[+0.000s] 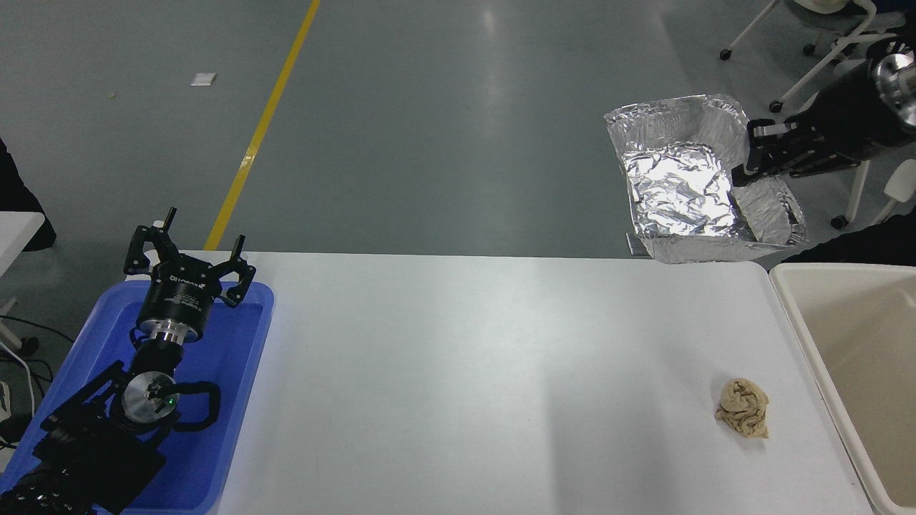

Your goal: Pick up foil plate and place in dustbin

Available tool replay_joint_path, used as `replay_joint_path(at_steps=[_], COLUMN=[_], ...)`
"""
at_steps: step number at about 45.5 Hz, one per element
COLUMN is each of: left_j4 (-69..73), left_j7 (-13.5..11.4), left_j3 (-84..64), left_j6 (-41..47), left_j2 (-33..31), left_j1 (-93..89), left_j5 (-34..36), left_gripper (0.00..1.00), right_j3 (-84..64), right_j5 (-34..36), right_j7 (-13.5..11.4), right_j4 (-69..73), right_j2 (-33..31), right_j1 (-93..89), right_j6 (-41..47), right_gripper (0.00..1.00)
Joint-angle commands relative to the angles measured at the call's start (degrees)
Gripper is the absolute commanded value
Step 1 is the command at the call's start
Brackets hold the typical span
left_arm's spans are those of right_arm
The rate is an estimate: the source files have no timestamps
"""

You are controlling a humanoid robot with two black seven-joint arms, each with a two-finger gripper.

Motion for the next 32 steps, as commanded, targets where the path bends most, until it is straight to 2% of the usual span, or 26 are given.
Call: replay_joint_path(at_steps=[1, 12, 25, 32], left_j4=[0.00, 0.00, 0.00, 0.00], left_j7=[0.00, 0.00, 0.00, 0.00], left_j3=[0.03, -0.06, 0.03, -0.06], left_j6=[0.00, 0.00, 0.00, 0.00], left_j2=[0.00, 0.00, 0.00, 0.00], left_j1=[-0.02, 0.07, -0.02, -0.02], left_j5=[0.00, 0.00, 0.00, 0.00], left_gripper=[1.00, 1.00, 1.00, 1.00], right_j3=[-0.27, -0.62, -0.71, -0.45], right_j5=[-0.03, -0.12, 4.71, 8.32], right_j7=[-0.12, -0.29, -1.08, -5.73], right_j4=[0.42, -3.27, -18.03, -29.28], right_j2=[0.06, -0.47, -1.44, -1.79], right_j1=[0.26, -6.50, -24.51, -37.35], right_j6=[-0.01, -2.99, -15.38, -24.79], right_gripper=[0.00, 0.00, 0.00, 0.00])
